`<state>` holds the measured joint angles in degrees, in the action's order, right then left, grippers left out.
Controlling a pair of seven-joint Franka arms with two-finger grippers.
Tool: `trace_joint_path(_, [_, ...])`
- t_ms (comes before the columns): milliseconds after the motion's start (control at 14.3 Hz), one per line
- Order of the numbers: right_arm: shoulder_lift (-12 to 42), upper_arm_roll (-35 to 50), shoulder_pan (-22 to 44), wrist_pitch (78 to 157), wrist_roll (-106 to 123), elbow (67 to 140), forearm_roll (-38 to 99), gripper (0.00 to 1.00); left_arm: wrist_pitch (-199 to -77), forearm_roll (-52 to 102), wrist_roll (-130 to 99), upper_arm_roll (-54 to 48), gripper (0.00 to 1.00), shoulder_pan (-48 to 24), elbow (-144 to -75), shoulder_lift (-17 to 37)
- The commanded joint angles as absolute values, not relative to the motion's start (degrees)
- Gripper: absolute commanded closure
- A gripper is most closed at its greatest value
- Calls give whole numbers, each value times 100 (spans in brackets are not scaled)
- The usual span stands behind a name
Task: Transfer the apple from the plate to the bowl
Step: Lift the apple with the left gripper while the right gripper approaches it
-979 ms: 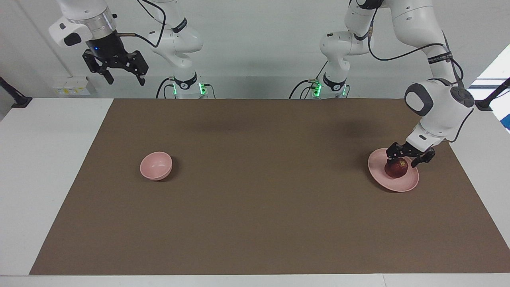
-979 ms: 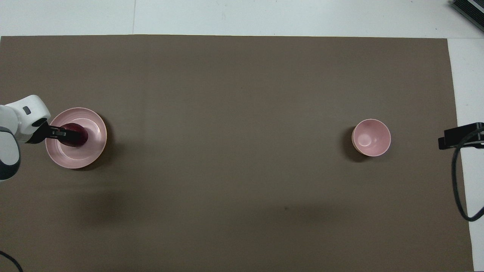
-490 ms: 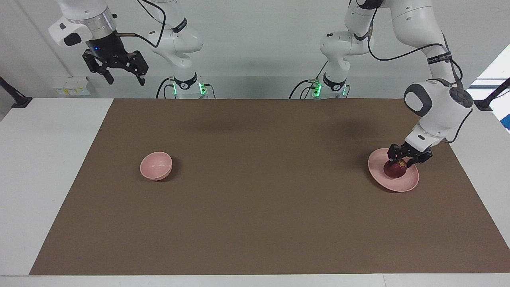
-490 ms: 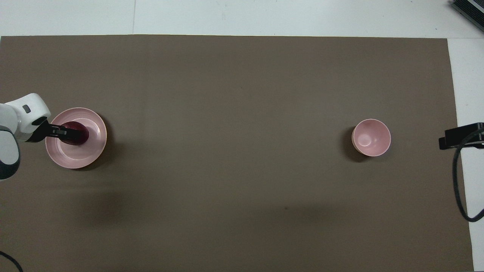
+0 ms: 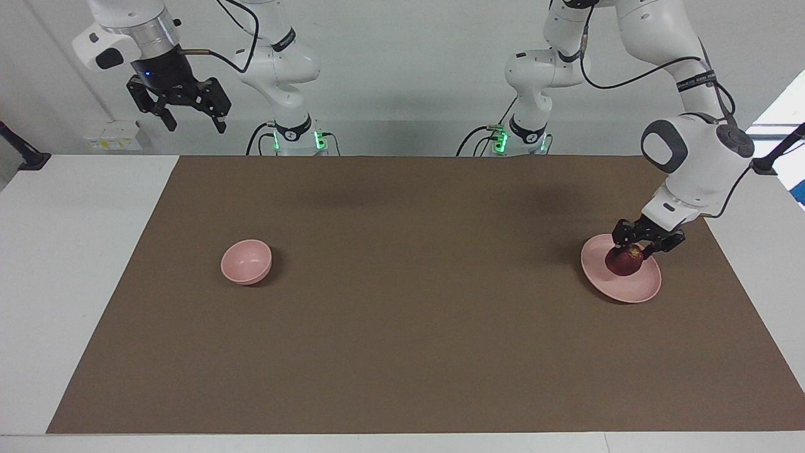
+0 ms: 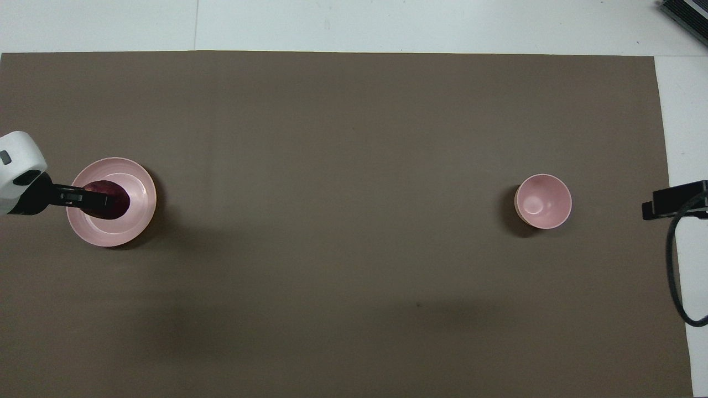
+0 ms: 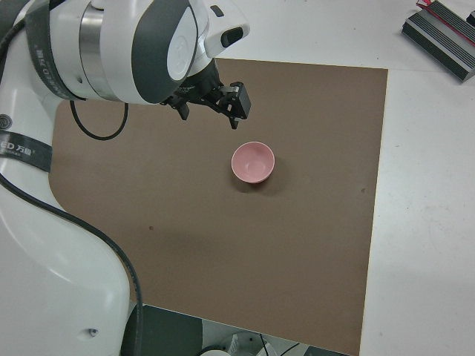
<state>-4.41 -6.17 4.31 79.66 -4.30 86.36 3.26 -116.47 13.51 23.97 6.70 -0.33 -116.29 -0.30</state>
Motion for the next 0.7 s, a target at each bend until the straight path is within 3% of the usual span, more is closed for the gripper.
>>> trace_joint_path(0, [-563, -606, 369, 8436, -938, 9105, 737, 0, -11164, 1896, 2250, 651, 100, -211, -11628, -211])
trace_joint_path(630, [-97, -536, 623, 9377, -3600, 9431, 2389, 0, -11031, 4217, 1837, 212, 100, -220, -11716, -334])
